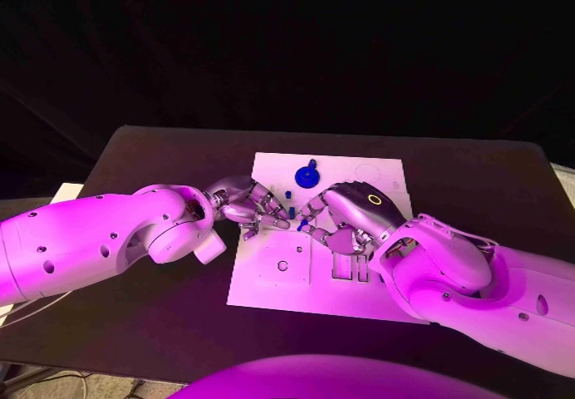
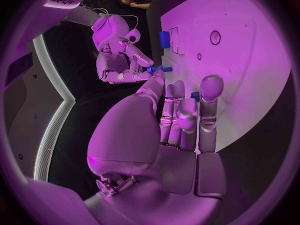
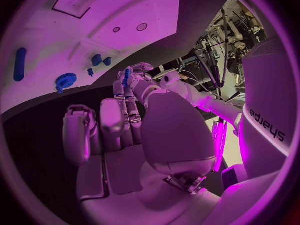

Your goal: Assemble the parts on the task board

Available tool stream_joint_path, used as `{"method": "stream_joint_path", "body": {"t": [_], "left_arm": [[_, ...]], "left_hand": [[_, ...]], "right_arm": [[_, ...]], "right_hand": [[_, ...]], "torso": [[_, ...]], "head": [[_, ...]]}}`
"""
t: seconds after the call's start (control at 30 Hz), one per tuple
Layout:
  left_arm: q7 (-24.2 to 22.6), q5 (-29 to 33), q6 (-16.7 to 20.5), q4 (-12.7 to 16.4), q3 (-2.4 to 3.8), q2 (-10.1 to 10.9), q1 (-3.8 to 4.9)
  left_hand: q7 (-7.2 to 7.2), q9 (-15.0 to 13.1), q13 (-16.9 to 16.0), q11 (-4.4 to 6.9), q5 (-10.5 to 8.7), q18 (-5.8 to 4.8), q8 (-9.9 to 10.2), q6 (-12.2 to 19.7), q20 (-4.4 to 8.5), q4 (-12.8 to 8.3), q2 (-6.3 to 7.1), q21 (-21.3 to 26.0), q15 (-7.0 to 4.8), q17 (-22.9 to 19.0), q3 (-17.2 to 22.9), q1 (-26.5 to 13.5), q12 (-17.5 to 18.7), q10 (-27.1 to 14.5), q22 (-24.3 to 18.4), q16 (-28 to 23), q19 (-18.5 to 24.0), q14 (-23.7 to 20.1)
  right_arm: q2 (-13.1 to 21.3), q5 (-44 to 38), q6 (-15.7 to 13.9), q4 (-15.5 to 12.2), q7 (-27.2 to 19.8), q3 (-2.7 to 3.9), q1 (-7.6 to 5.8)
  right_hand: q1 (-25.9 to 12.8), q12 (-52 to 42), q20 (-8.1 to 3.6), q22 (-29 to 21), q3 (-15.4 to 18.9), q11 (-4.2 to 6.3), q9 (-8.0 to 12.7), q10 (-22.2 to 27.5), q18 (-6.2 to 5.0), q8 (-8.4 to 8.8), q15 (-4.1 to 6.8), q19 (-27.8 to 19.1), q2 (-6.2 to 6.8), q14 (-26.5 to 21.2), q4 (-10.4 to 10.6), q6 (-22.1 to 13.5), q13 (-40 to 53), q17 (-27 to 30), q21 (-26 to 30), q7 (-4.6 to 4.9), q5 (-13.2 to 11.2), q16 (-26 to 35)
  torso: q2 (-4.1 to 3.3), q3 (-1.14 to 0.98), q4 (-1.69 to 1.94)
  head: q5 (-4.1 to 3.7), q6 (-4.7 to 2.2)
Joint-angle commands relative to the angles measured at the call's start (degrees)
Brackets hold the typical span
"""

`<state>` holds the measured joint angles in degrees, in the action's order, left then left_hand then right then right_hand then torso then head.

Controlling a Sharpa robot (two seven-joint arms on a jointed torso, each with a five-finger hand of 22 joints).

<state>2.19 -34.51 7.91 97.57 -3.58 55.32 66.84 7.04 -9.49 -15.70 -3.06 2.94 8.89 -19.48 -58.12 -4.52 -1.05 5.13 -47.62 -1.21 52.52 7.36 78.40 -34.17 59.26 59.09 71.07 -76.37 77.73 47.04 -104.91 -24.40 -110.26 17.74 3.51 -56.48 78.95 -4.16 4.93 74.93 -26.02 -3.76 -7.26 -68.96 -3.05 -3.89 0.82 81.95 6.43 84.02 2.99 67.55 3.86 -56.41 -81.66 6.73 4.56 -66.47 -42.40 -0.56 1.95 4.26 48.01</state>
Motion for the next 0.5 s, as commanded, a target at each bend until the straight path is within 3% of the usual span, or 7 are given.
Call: {"method": "stream_joint_path", "body": {"t": [0.03,0.3,0.5], "left_arm": [[-1.3,3.1,0.1,-0.5,0.09,0.5,0.00],[-2.8,7.9,0.6,-1.6,0.17,1.6,0.03],[-5.9,18.5,3.0,-1.9,0.21,2.1,0.10]], "left_hand": [[-0.05,-0.1,-0.1,0.01,-0.12,-0.84,-0.3,0.4,-0.26,0.1,-0.05,0.3,0.10,0.0,-0.3,0.5,-0.4,-0.5,-0.1,0.0,0.2,-0.5],[-0.03,-0.1,-0.1,0.01,-0.11,-0.84,-0.4,0.4,-0.27,0.0,-0.24,0.3,0.10,-0.1,-0.3,0.7,-0.4,-0.5,-0.1,0.0,0.2,-0.5],[0.13,-0.1,0.0,-0.09,-0.10,-0.57,-0.4,0.7,-0.31,0.0,-0.60,1.8,0.17,-1.1,-0.3,1.0,-0.3,-0.7,-1.1,-0.6,0.8,-1.0]], "right_arm": [[0.0,-0.4,1.3,0.1,0.0,0.02,0.03],[-0.1,-0.7,1.8,0.7,0.1,0.02,0.03],[-0.7,-1.8,2.4,2.1,0.3,-0.06,0.02]], "right_hand": [[-0.1,0.1,0.30,1.9,-0.1,-0.18,-0.1,0.1,-0.07,-0.23,-0.02,0.3,-0.08,0.9,-0.2,0.2,0.0,-0.1,-0.2,0.30,0.4,0.1],[-0.1,0.1,0.31,2.0,-0.1,-0.16,-0.1,0.1,-0.05,-0.26,0.00,0.3,-0.12,1.0,-0.2,0.3,0.0,-0.2,-0.2,0.29,0.4,0.0],[-0.1,0.1,0.31,2.0,-0.1,-0.16,-0.1,0.0,-0.05,-0.27,0.00,0.3,-0.12,1.0,-0.2,0.3,0.0,-0.1,-0.3,0.28,0.4,0.0]], "torso": [[0.02,-0.01,-0.03],[0.01,0.04,0.01],[0.01,0.06,0.03]], "head": [[-0.06,0.00],[-0.20,0.14],[0.09,0.36]]}}
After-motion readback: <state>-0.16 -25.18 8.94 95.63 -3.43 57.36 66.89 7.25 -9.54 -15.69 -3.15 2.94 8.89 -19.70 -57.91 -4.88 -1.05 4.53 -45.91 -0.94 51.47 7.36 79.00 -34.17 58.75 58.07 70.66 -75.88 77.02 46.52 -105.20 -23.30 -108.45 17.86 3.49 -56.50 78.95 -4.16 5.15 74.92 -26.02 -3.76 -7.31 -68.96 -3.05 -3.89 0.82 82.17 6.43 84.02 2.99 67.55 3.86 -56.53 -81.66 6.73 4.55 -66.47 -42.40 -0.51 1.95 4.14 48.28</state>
